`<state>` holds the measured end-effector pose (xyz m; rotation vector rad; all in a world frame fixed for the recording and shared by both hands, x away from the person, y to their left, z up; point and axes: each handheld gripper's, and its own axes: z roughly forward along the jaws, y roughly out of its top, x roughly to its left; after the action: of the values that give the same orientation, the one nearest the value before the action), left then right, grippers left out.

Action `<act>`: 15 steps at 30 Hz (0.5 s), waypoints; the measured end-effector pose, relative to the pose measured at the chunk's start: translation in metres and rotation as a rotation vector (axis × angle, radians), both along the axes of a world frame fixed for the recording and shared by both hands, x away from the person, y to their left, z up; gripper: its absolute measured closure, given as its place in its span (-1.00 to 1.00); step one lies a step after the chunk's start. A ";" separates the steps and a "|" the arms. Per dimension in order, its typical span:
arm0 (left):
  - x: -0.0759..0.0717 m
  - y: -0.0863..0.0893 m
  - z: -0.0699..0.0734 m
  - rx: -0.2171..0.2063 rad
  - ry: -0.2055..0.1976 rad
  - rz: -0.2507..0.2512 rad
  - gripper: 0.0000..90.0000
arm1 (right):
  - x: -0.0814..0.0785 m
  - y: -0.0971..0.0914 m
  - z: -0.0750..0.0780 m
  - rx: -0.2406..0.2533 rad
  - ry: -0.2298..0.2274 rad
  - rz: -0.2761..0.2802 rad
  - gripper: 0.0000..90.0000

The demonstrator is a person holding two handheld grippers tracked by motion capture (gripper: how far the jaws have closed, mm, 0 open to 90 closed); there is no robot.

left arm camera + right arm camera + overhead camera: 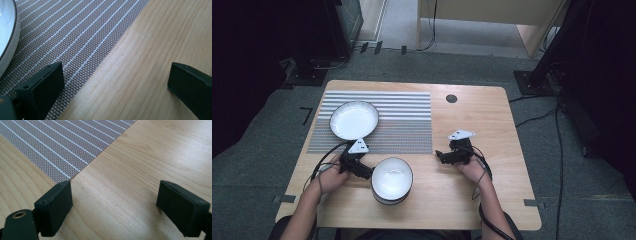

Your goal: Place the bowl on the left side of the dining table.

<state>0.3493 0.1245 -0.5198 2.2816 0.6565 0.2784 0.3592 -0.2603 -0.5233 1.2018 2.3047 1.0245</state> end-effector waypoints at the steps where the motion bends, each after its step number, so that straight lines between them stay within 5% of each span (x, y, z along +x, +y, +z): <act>1: 0.000 0.000 0.000 0.001 0.000 0.005 -0.99 | 0.000 0.000 0.000 -0.001 0.000 -0.003 -0.74; 15: -0.002 -0.006 0.001 0.007 0.003 0.057 -0.99 | -0.003 -0.004 0.000 0.001 -0.001 -0.016 -0.75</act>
<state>0.3475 0.1186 -0.5191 2.2725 0.7246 0.3045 0.3567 -0.2640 -0.5235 1.2178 2.2902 1.0207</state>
